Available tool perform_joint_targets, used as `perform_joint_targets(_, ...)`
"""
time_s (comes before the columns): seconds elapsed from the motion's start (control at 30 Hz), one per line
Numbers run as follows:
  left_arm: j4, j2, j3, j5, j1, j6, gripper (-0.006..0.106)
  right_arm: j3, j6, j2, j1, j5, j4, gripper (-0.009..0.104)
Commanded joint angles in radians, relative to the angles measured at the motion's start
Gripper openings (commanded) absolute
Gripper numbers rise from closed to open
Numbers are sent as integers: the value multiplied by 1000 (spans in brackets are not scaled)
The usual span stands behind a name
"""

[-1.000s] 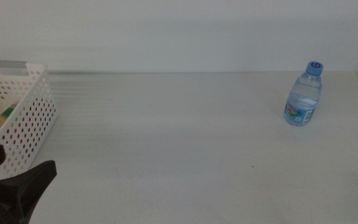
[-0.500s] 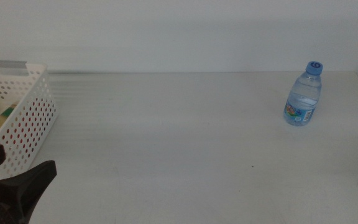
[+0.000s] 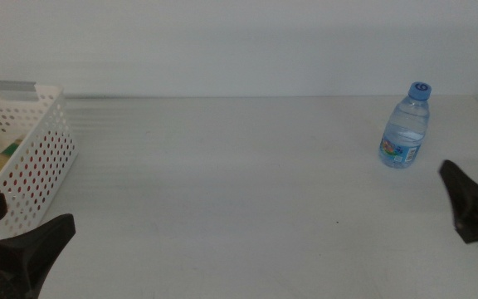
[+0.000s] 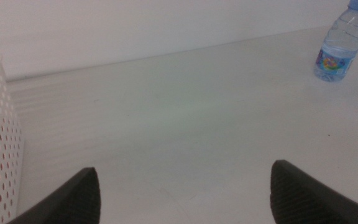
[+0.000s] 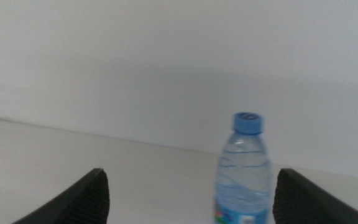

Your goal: Use arms to grab the bottles and put them into the dustbin to the left of the table.

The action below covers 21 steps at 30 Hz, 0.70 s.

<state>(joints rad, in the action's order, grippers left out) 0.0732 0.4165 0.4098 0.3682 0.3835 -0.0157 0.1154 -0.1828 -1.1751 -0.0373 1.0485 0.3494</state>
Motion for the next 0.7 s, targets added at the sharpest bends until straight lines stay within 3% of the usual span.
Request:
perform_joint_targets(0.0, 9, 8, 30, -76, 4, 16, 90, 46, -31, -92, 4, 191, 21, 96)
perform_joint_targets(0.23, 9, 8, 30, -76, 4, 16, 90, 138, -33, -334, 4, 263, 21, 96)
perform_joint_targets(0.43, 9, 8, 30, -76, 4, 16, 90, 268, 51, -480, 4, 252, -71, 96)
perform_joint_targets(0.67, 9, 8, 30, -76, 4, 16, 90, 470, 51, -557, 4, 31, -81, 96)
